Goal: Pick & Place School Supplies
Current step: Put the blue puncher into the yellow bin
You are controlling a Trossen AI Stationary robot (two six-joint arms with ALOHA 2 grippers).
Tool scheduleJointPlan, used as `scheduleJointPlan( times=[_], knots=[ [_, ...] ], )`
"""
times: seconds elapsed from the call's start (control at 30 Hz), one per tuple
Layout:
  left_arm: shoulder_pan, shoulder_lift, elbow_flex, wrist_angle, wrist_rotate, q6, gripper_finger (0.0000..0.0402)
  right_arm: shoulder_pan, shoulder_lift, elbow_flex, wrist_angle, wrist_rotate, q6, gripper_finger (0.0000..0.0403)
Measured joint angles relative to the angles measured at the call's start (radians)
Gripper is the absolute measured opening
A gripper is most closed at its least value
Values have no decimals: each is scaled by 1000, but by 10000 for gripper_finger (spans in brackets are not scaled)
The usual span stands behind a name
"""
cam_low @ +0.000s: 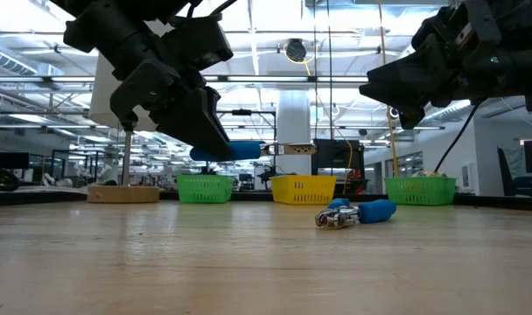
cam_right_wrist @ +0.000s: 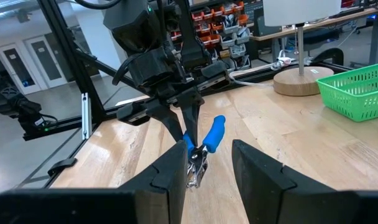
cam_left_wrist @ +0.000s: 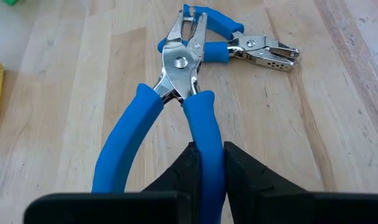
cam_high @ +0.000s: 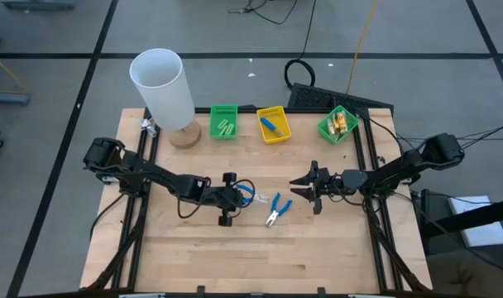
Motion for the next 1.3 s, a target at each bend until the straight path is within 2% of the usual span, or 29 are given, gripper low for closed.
scheduleJointPlan(
  times=[1.3],
  knots=[
    [0, 0, 0, 0, 0, 1, 52, 0, 0, 0, -6, 0, -1, 116]
  ],
)
